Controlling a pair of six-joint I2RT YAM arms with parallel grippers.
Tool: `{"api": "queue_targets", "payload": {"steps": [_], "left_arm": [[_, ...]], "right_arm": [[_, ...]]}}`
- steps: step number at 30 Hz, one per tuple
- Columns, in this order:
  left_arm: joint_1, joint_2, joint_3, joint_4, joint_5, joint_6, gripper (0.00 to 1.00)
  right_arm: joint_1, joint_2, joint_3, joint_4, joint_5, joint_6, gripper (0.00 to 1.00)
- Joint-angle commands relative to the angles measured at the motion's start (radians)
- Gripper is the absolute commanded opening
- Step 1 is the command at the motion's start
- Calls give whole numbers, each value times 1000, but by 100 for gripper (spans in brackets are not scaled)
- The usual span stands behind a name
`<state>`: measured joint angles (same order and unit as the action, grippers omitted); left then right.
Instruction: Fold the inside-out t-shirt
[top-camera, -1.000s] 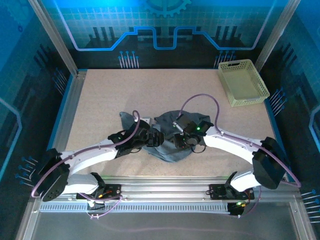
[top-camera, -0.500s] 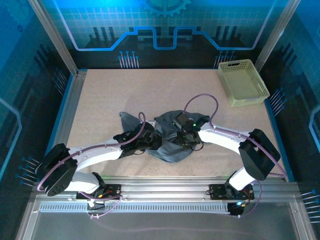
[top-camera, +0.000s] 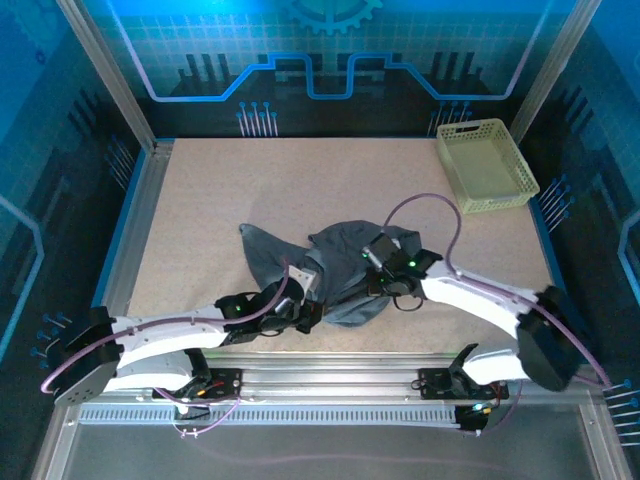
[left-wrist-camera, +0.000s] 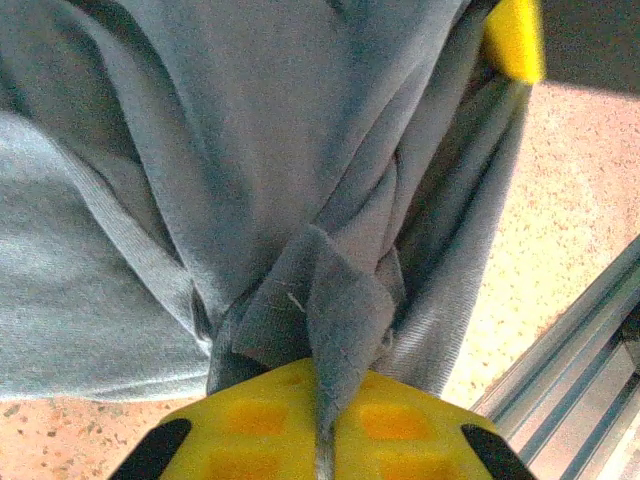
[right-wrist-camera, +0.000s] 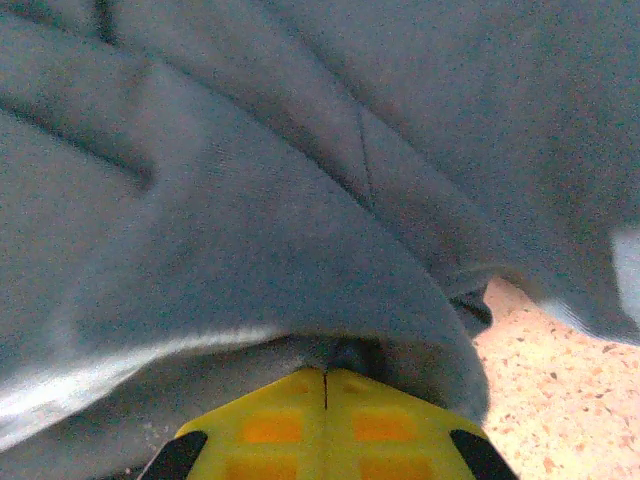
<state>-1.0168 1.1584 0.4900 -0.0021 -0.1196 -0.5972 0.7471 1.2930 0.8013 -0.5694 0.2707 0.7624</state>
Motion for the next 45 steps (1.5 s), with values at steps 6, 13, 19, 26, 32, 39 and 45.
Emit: {"api": "queue_targets", "payload": {"steps": [6,13,19,26,32,39,45], "left_arm": [[-31,46,11,2,-18,60,38],[-20,-25,129,-50,-78,176,75],[-9,145,283,-110,-68,252,90],[-9,402,425,-178,-41,301,84],[-16,498,481,-195,-24,336,79],[-17,538,495,-189,-6,338,55],[-7,531,479,-140,-8,289,14]], "right_arm": [[23,-286,-153,83,-118,-6,0],[69,-415,-213,136,-112,-39,0],[82,-462,-287,76,-44,17,0],[82,-463,-356,117,-38,62,0],[80,-452,-358,108,-5,68,0],[32,-388,-327,102,23,7,0],[-99,-322,-293,154,-19,-120,0]]}}
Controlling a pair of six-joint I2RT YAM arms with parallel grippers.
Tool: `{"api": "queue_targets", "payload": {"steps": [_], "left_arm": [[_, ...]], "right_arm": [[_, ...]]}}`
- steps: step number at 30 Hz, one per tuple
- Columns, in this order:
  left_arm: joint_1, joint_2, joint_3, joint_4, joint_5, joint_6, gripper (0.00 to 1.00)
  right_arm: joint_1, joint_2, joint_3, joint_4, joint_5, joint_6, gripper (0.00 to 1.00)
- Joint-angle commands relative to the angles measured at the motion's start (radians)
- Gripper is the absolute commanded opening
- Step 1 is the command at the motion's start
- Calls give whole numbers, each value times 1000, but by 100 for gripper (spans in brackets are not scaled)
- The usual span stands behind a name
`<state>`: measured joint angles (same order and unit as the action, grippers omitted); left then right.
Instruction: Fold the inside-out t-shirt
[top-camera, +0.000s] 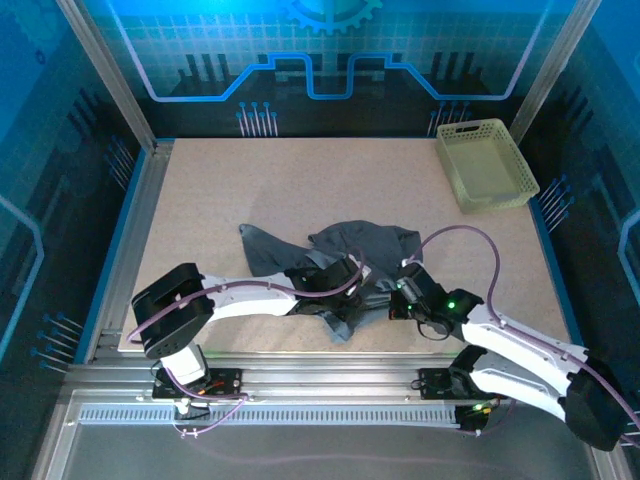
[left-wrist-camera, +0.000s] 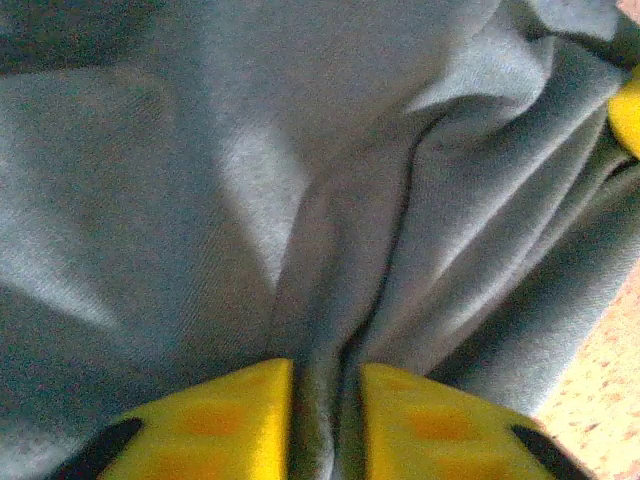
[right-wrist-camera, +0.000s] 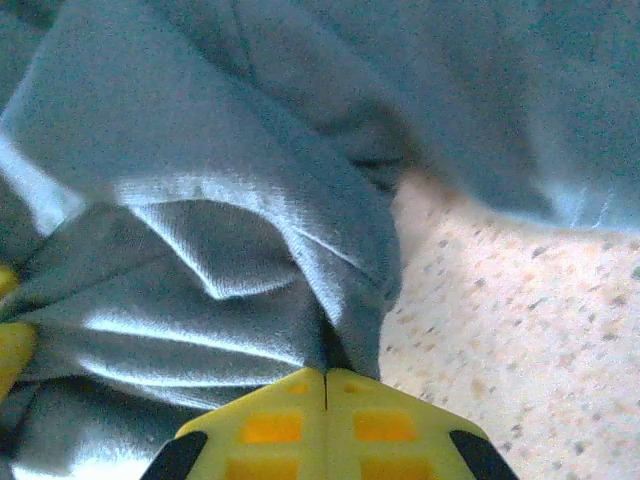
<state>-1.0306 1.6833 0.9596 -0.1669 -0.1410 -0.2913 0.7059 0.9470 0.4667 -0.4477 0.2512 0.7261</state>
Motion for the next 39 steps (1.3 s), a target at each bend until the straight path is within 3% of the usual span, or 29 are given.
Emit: {"api": "queue_targets", "payload": {"steps": [1,3,7,11,20,27,39], "left_arm": [[13,6,11,28,12,-34,9],[31,-7,4,49,26,-83,0],[57,-67,-60,162,86,-166,0],[60,-99,-110,240,107,-214,0],[82,-122,-163,311,158,-247,0],[86,-137,-176,308,147,-247,0],[86,-143,-183,306,148,-243,0]], "right_arm": [[-78,39,48,36,-5,-97,0],[-112,66,69,28,-19,-117,5],[-99,42,91,-27,-4,-117,31],[12,-36,123,-112,40,-79,44],[212,121,105,64,-23,59,42],[171,238,99,132,50,131,40],[108,315,113,176,52,149,43]]}}
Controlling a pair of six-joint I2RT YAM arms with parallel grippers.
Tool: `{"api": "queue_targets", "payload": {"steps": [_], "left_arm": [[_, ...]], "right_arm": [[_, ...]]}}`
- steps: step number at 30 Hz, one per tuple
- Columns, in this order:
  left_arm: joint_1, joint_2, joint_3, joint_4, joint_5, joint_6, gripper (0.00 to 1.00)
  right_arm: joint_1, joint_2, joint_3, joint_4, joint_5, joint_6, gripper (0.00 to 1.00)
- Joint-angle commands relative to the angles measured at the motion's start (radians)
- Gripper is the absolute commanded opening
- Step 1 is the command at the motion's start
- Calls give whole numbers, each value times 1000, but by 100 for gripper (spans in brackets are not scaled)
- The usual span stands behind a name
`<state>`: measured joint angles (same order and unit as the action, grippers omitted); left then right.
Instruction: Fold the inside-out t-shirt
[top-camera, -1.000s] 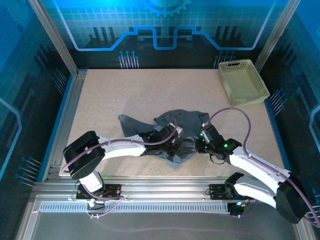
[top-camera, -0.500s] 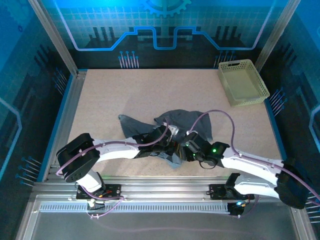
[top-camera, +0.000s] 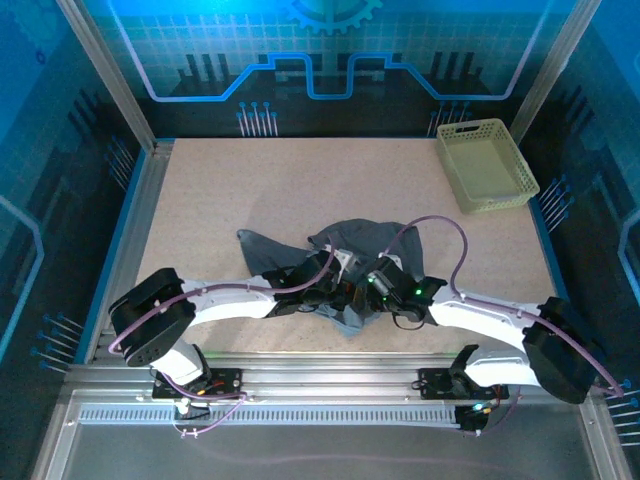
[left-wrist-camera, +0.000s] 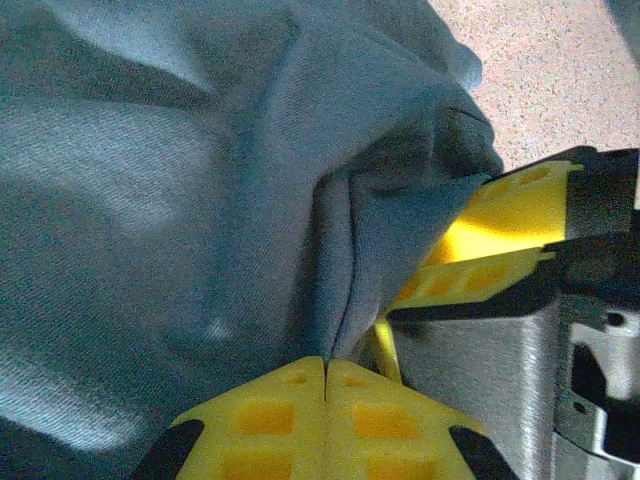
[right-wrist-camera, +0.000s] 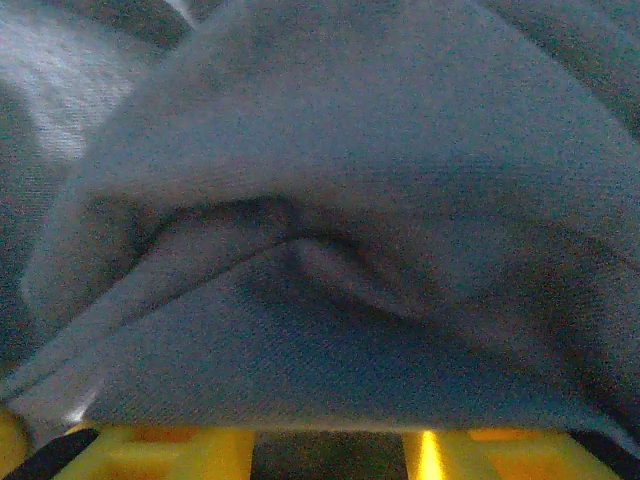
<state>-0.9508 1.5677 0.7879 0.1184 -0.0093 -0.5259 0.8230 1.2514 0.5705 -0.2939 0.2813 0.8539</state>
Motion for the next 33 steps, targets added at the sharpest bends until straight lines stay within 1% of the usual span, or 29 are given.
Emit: {"api": "queue_targets", "payload": {"steps": [1,3,6,10,11,15,21,23,26,30,33], "left_arm": [[7,-27,-13,21,15,-8,0],[7,-25,-13,23,13,-7,0],[7,-24,-9,23,11,-6,0],[7,-23,-10,19,9,-4,0],[7,-20,-11,18,9,-2,0],[7,-13,-12,23,15,-5,0],[7,-14,-19,30,14,-9,0],[7,-18,-22,25,5,-6,0],[23,-14,-8,-8,-11,-5,0],[93,-1,2,-15,-2,-5,2],[142,22,31,-20,6,19,7]], "right_arm": [[-9,15,11,19,23,22,43],[-9,34,19,13,24,22,43],[-5,54,25,21,24,18,38],[6,51,44,11,40,1,22],[12,48,49,4,50,-3,20],[29,40,77,-35,83,-17,12],[30,31,85,-51,91,-25,0],[29,16,89,-64,90,-26,0],[33,-30,101,-99,56,-40,0],[50,-158,93,-138,-7,-56,0],[51,-264,90,-179,-36,-61,0]]}}
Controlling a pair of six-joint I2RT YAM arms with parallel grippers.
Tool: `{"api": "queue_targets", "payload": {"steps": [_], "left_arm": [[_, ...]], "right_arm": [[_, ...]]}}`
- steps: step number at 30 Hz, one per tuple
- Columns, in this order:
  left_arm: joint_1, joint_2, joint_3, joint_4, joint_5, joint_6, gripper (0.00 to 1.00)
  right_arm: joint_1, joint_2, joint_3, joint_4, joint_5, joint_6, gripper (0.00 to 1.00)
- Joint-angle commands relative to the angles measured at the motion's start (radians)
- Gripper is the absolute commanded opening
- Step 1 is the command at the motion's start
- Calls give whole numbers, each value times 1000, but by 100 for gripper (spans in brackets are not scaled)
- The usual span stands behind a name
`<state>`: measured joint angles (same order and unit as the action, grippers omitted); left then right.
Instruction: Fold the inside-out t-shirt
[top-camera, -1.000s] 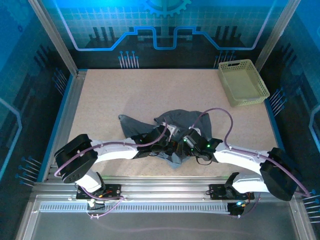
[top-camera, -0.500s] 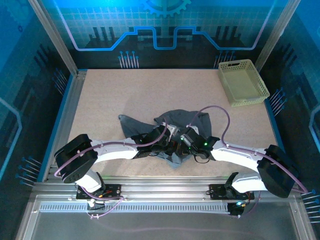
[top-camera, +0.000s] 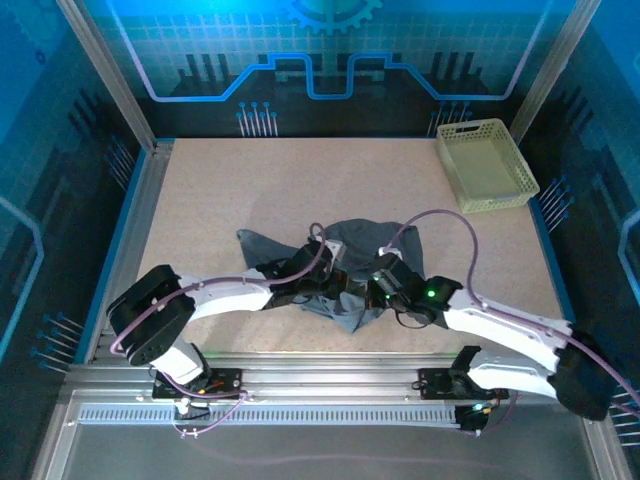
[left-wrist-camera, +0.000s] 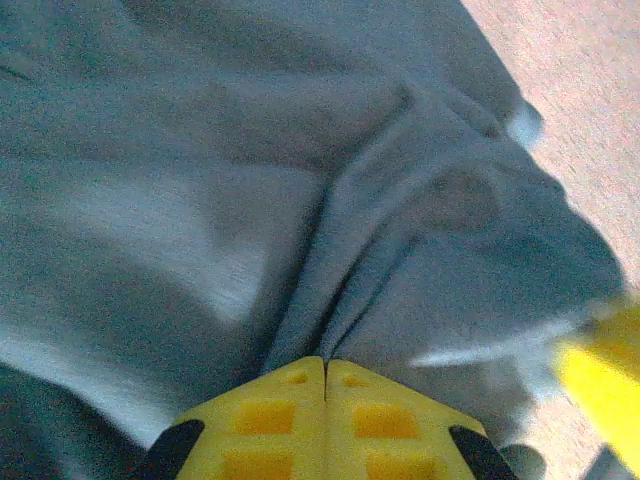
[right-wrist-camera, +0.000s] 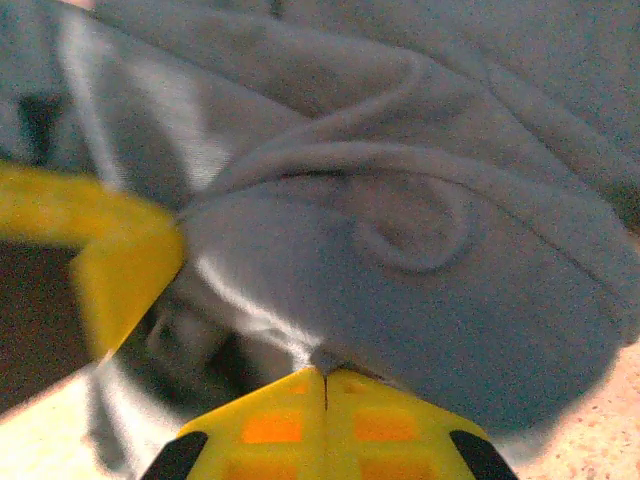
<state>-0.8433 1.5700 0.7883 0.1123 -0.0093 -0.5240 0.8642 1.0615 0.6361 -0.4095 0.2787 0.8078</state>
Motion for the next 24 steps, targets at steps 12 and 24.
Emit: {"api": "queue_targets", "payload": {"steps": [12,24], "left_arm": [[-46,-206,56,-195,-160,206,61],[-159,-275,-62,-141,-96,128,69]], "right_arm": [[-13,-92,210,-90,-23,-78,0],[-22,-94,215,-87,-9,-95,0]]}}
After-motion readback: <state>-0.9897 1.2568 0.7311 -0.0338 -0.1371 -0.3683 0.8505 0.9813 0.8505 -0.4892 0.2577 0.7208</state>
